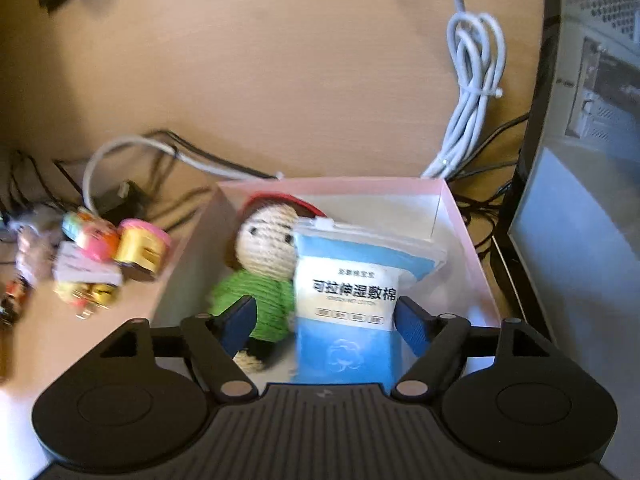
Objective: Organize objects
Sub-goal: 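Grasp the white battery charger with the left tool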
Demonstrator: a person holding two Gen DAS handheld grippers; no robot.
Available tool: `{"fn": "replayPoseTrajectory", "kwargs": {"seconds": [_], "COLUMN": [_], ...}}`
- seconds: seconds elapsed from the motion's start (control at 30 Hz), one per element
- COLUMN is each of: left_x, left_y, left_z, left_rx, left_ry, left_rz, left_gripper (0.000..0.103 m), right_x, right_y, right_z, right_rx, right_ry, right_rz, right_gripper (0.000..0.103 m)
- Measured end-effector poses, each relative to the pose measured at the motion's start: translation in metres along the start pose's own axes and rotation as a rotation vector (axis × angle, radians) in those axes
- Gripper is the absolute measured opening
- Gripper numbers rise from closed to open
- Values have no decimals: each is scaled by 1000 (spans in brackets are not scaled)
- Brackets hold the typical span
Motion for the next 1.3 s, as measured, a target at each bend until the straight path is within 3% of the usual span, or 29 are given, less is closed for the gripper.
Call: {"fn": "replayPoseTrajectory", "kwargs": {"seconds": [0.23,0.4,0.47,0.6,0.73,0.77,0.87,0.97,1.13,1.2,1.3], "left_x": [65,113,109,70,26,17,1,-7,-7,-5,-4], "left_y": [-10,-14,-11,10,38,45,64,87,114,118,115], "left_z": [-10,-18,-15,-13,1,6,22,34,39,36,31], "left_rx": [25,20,-21,-62,-77,-77,-58,-52,-47,-51,-62], "left_ry": [-95,-154,-157,-72,-6,2,-2,-5,-2,6,19], "left_rz": [-81,-52,-33,-35,-29,-33,-33,-8,30,26,5], "left_gripper": [61,61,61,61,61,61,61,61,61,61,61], "right_x": [-13,-14,-7,18,56,65,86,90,58,37,1], "right_y": [27,62,80,128,175,183,195,208,233,239,245], "right_z": [72,80,73,49,-10,-28,-73,-88,-83,-73,-52], "right_rx": [-6,38,65,119,157,177,123,211,264,268,319], "right_ry": [-133,-111,-87,-60,28,62,105,153,233,227,248], "right_rz": [90,141,142,187,216,210,186,158,219,259,330], "right_gripper": [84,88,89,98,100,100,103,102,71,68,55]}}
Point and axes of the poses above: each gripper's, at about its wrist camera, not at the fingertips, and z roughly against the way its jaws point, y to its left, x to its top, the point moved 7 cm from there along -z, roughly the way its jaws point, and after that the axes turned 15 degrees about y, right-handed, at the moved point
